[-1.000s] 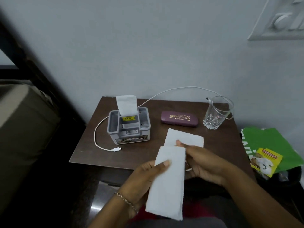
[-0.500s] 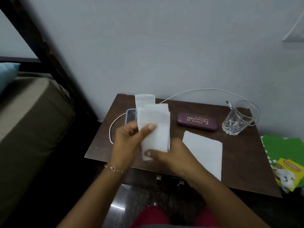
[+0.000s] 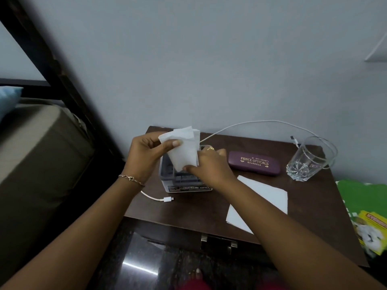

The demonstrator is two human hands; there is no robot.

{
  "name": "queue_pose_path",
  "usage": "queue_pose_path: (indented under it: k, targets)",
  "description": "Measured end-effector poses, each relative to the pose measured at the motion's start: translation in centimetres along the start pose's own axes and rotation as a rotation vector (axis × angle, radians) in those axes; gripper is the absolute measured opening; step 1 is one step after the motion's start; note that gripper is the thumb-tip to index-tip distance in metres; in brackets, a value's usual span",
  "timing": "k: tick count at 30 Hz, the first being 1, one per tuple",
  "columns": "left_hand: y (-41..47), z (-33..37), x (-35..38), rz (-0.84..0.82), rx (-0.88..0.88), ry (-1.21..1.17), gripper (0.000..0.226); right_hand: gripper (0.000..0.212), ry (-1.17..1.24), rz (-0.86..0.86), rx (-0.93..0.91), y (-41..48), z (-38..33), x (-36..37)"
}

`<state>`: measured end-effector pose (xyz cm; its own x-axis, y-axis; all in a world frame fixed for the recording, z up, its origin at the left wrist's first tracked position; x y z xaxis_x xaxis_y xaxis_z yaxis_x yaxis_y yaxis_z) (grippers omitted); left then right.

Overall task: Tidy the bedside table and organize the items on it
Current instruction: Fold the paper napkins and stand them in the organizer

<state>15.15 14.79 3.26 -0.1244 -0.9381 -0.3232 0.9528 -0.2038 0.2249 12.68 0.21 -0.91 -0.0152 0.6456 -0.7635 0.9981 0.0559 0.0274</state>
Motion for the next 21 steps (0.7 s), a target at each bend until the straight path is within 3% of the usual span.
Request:
queue_pose_path:
  k: [13,21]
  targets:
    - [1.1,-1.1,0.4,0.083,-0.054,-0.072,0.008,0.021,-0.132,0.049,-0.119,0.2,-0.6,0.7]
    - [2.2,-0.3,1.0,0.031,0.030,-0.020,0.011,0.023,-0.116,0.284,-0.070,0.4,0.3,0.8]
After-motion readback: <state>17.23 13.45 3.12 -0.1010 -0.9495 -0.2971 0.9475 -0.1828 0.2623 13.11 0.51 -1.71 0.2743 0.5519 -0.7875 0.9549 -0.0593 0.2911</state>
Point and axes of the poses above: each hand's wrist, its own y-axis towards the middle knuckle, its own x-axis out of the palm, z = x × y, the point moved 3 cm from there along y, towards the middle knuckle, and after that the axes turned 13 degrees about y, right-handed, at the moved point
